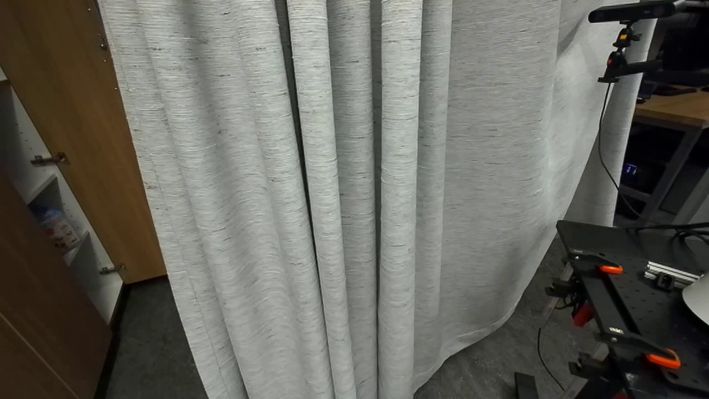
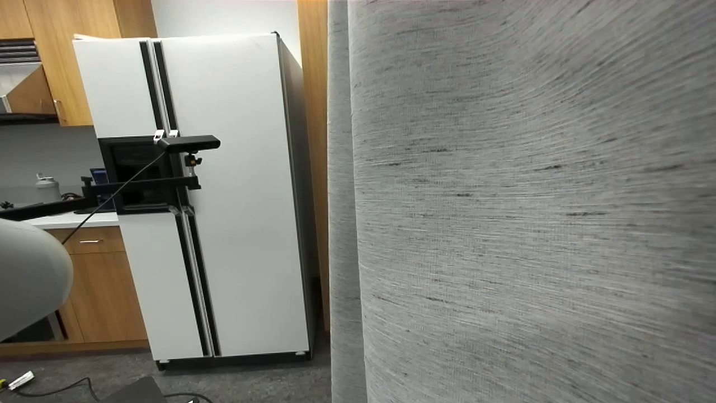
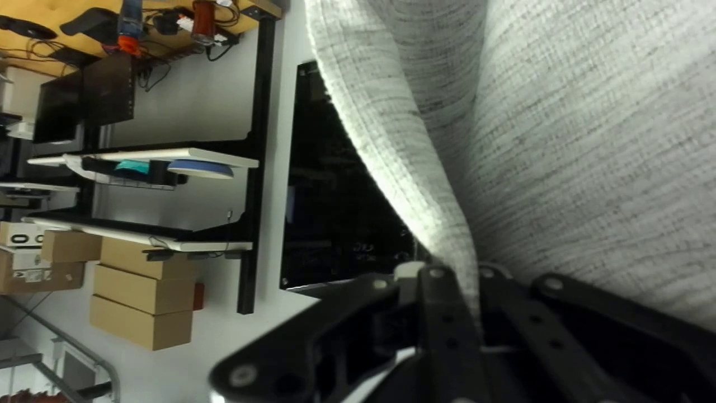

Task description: Close the curtain then open it

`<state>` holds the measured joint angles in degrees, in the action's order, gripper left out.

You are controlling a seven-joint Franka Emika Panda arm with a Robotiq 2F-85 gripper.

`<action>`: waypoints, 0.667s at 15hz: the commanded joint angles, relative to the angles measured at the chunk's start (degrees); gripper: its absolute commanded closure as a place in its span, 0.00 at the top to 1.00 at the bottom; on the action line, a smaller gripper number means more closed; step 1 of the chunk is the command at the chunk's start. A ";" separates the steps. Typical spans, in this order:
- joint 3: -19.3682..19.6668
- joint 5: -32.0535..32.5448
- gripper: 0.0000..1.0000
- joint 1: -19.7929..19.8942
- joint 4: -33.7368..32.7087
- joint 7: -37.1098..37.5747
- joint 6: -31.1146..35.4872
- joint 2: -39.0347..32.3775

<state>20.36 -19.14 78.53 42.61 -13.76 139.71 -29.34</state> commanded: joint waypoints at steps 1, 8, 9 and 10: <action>-3.50 -1.43 0.00 -1.25 1.15 -6.38 -1.85 2.18; -8.77 -1.77 0.00 -3.14 8.58 -15.68 -3.87 8.02; -9.49 -1.64 0.00 -3.70 11.06 -17.63 -3.57 9.54; -10.32 -1.52 0.00 -4.30 14.12 -19.75 -3.42 11.41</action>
<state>11.98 -19.86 75.66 48.13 -27.38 136.02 -24.52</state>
